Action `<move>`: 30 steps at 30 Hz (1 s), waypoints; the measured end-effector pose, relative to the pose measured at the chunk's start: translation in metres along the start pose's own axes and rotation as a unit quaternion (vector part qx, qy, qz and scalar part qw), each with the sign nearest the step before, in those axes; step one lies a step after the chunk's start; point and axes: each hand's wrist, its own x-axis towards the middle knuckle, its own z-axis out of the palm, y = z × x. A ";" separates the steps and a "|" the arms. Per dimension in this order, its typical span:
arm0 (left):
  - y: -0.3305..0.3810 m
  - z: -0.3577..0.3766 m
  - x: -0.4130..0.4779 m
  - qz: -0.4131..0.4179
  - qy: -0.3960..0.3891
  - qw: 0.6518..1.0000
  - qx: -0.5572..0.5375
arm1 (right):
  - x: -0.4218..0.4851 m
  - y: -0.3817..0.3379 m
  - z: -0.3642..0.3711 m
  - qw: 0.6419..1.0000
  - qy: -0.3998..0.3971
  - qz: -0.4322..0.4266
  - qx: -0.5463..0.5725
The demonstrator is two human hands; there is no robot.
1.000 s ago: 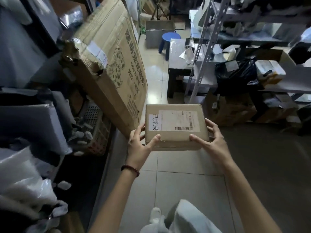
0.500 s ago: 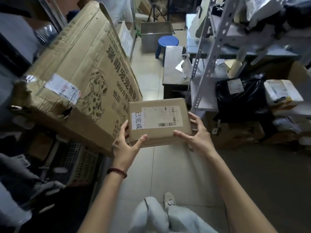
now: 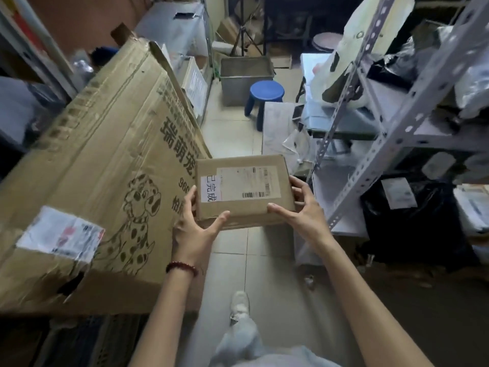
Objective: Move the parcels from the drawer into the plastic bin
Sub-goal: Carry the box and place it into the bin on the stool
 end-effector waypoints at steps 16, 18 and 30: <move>0.028 0.047 0.269 -0.009 0.006 0.999 -0.047 | 0.270 -0.037 0.023 1.000 -0.004 0.004 -0.023; 0.035 0.052 0.295 -0.013 0.018 0.999 -0.047 | 0.300 -0.041 0.025 1.000 -0.011 0.001 -0.016; 0.050 0.053 0.492 -0.016 -0.025 0.999 -0.023 | 0.491 -0.079 0.078 1.000 0.007 0.013 0.017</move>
